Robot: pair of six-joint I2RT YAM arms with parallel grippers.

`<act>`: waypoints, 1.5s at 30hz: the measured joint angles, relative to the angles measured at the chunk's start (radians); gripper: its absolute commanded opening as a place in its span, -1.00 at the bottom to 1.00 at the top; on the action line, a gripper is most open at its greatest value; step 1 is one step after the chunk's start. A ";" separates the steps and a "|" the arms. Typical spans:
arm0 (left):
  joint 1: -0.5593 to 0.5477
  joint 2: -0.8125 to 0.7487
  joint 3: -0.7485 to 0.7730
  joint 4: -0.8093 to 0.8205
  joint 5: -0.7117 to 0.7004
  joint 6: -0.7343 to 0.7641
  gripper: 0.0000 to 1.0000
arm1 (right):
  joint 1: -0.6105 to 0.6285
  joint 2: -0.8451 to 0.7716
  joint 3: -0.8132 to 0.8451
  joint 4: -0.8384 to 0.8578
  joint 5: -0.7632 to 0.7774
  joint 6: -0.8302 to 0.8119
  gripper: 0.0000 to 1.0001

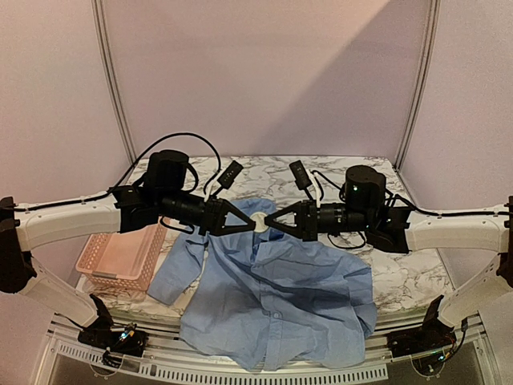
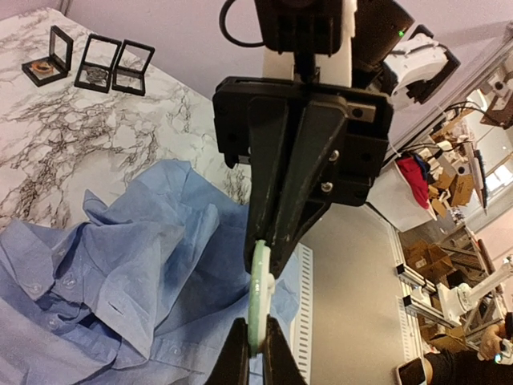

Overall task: Remove the brooch from the garment
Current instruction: Pass from the left arm to the right, then place the brooch in the brooch box.

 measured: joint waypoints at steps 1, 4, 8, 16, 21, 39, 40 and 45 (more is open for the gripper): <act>0.000 0.000 0.000 -0.002 0.000 0.000 -1.00 | 0.000 0.000 0.000 0.000 0.000 -0.001 -1.00; 0.000 0.000 0.000 -0.010 -0.002 0.004 -0.84 | 0.000 0.000 0.000 -0.006 0.004 -0.005 -1.00; 0.000 0.011 0.017 -0.054 -0.037 0.031 0.08 | 0.004 -0.001 0.004 -0.043 0.058 -0.018 -1.00; 0.027 -0.003 0.027 -0.170 -0.224 0.093 0.44 | 0.002 -0.035 0.096 -0.387 0.425 -0.086 -1.00; 0.131 -0.103 0.025 -0.207 -0.381 0.101 0.81 | -0.052 -0.048 0.154 -0.649 0.658 -0.113 -1.00; 0.402 -0.474 -0.085 -0.306 -0.887 0.150 0.99 | -0.465 0.128 0.225 -1.117 1.045 -0.172 -1.00; 0.408 -0.473 -0.085 -0.307 -0.894 0.148 0.99 | -0.485 0.148 0.238 -1.123 1.067 -0.179 -1.00; 0.417 -0.459 -0.085 -0.315 -0.903 0.137 0.99 | -0.546 0.230 0.282 -1.140 1.168 -0.214 -1.00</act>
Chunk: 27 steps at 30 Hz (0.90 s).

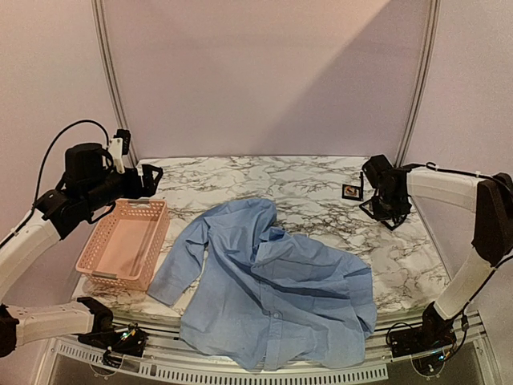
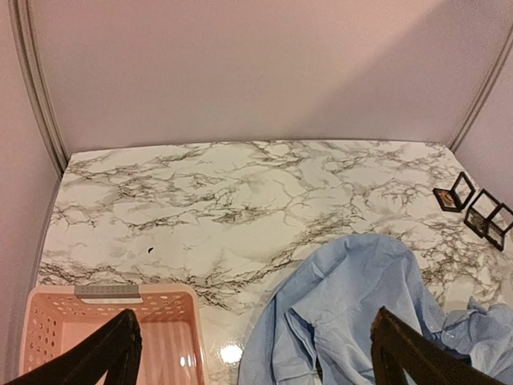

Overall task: Remove the brooch from the garment
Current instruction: Place the brooch in the brooch box.

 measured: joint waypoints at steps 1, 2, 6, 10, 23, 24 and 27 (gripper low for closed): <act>0.000 0.005 0.000 -0.001 0.000 -0.001 0.99 | -0.007 0.015 0.006 0.001 0.015 -0.009 -1.00; 0.001 0.008 0.000 -0.002 0.001 -0.002 0.99 | -0.012 0.027 0.010 0.001 0.027 -0.014 -1.00; 0.001 0.013 0.000 -0.005 0.001 -0.004 0.99 | -0.028 0.084 0.027 0.015 0.077 -0.051 -1.00; 0.001 0.013 0.000 -0.005 0.001 -0.005 0.99 | -0.034 0.135 0.038 0.042 0.113 -0.084 -1.00; 0.002 0.013 0.000 -0.005 0.006 -0.006 0.99 | -0.038 0.244 0.078 0.098 0.181 -0.136 -1.00; 0.002 0.013 0.000 -0.005 0.006 -0.007 0.99 | -0.038 0.249 0.082 0.100 0.187 -0.138 -1.00; 0.003 0.013 0.000 -0.005 0.006 -0.007 0.99 | -0.039 0.264 0.093 0.102 0.203 -0.140 -1.00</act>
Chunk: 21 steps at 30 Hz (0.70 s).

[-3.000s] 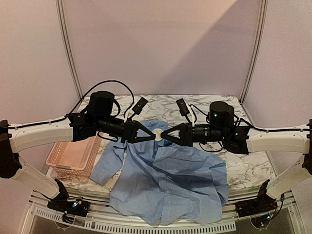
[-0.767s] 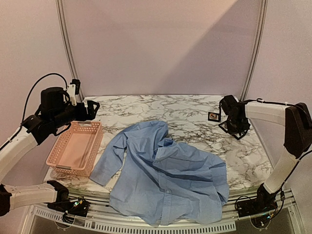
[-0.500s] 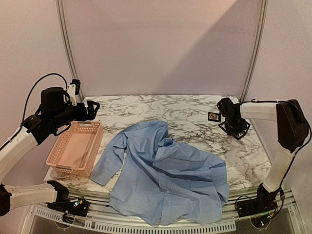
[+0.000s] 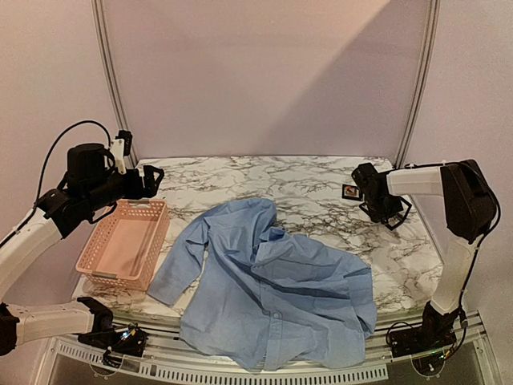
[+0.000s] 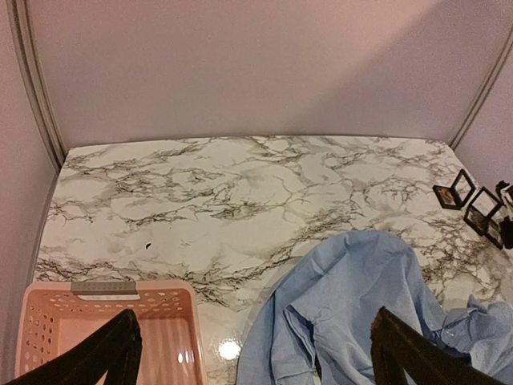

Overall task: Remove the brooch from the garment
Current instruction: Place the brooch in the brooch box.

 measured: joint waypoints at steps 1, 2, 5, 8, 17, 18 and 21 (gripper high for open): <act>0.000 0.000 0.000 0.000 0.000 0.000 0.99 | 0.000 0.003 0.001 0.000 0.002 0.000 -1.00; 0.000 0.000 0.000 0.000 0.001 0.000 0.99 | -0.002 0.006 0.002 0.000 0.006 -0.001 -1.00; 0.000 0.000 0.000 0.000 0.004 -0.001 0.99 | -0.007 0.016 0.005 0.000 0.014 -0.002 -1.00; 0.000 0.002 0.000 0.000 0.007 -0.004 0.99 | -0.013 0.025 0.007 -0.001 0.016 -0.002 -0.98; 0.000 0.005 0.000 0.000 0.011 -0.011 0.99 | -0.014 0.041 0.026 -0.003 0.009 0.000 -0.68; 0.000 0.005 0.000 0.000 0.012 -0.011 0.99 | -0.014 0.043 0.027 -0.006 0.006 -0.003 -0.64; 0.000 0.005 0.000 0.000 0.015 -0.011 0.99 | -0.015 0.043 0.027 -0.011 0.000 0.001 -0.57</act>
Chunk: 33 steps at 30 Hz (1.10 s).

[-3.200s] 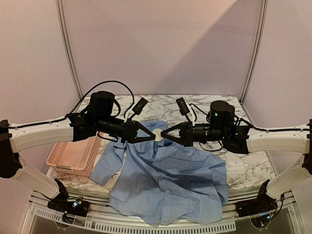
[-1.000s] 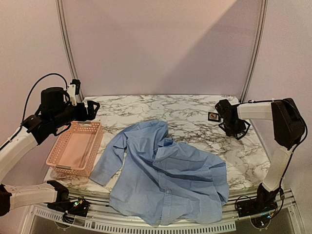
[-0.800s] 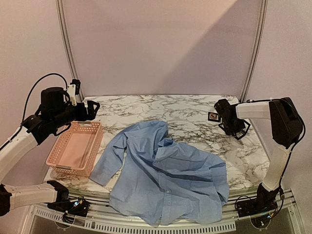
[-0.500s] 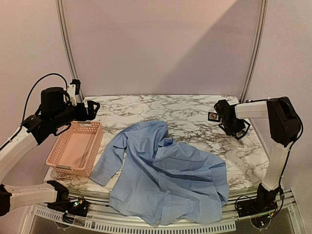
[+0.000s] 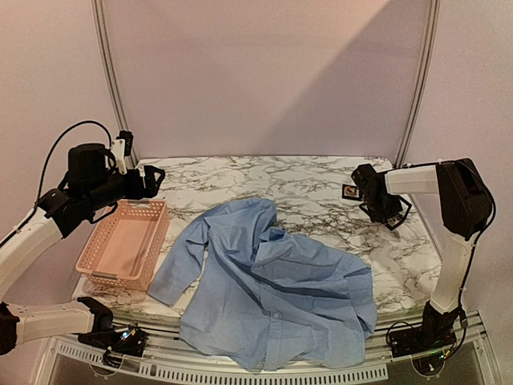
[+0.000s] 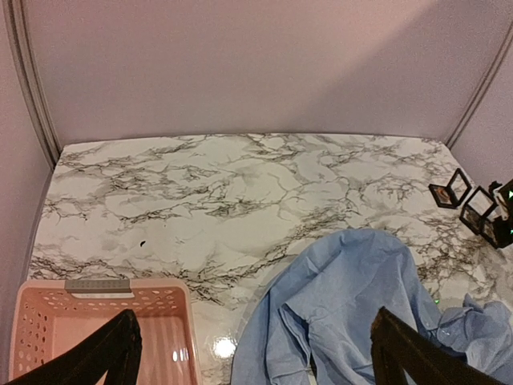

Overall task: Remove the brooch from the garment
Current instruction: Place the brooch in the brooch box, then reset both arms

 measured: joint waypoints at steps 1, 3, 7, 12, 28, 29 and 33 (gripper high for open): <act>0.000 0.000 0.000 0.000 0.000 0.000 0.99 | 0.000 0.000 0.002 -0.003 -0.002 0.000 -0.56; 0.000 0.000 0.000 0.000 0.001 0.000 0.99 | -0.001 0.001 0.005 -0.009 -0.006 0.003 -0.53; 0.000 0.000 0.000 0.000 0.002 0.000 0.99 | -0.003 0.001 0.010 -0.019 -0.017 0.011 -0.50; 0.000 0.000 0.000 0.000 0.000 0.000 0.99 | -0.003 -0.006 0.010 -0.036 -0.065 0.027 -0.23; 0.042 0.033 0.000 -0.003 -0.044 -0.025 0.99 | -0.005 -0.245 -0.028 0.046 -0.426 0.005 0.56; 0.050 0.034 0.000 -0.008 -0.053 -0.027 0.99 | -0.006 -0.258 -0.036 0.058 -0.455 0.004 0.57; 0.082 0.035 0.001 -0.017 -0.078 -0.037 0.99 | -0.047 -0.340 -0.080 0.124 -0.602 0.000 0.74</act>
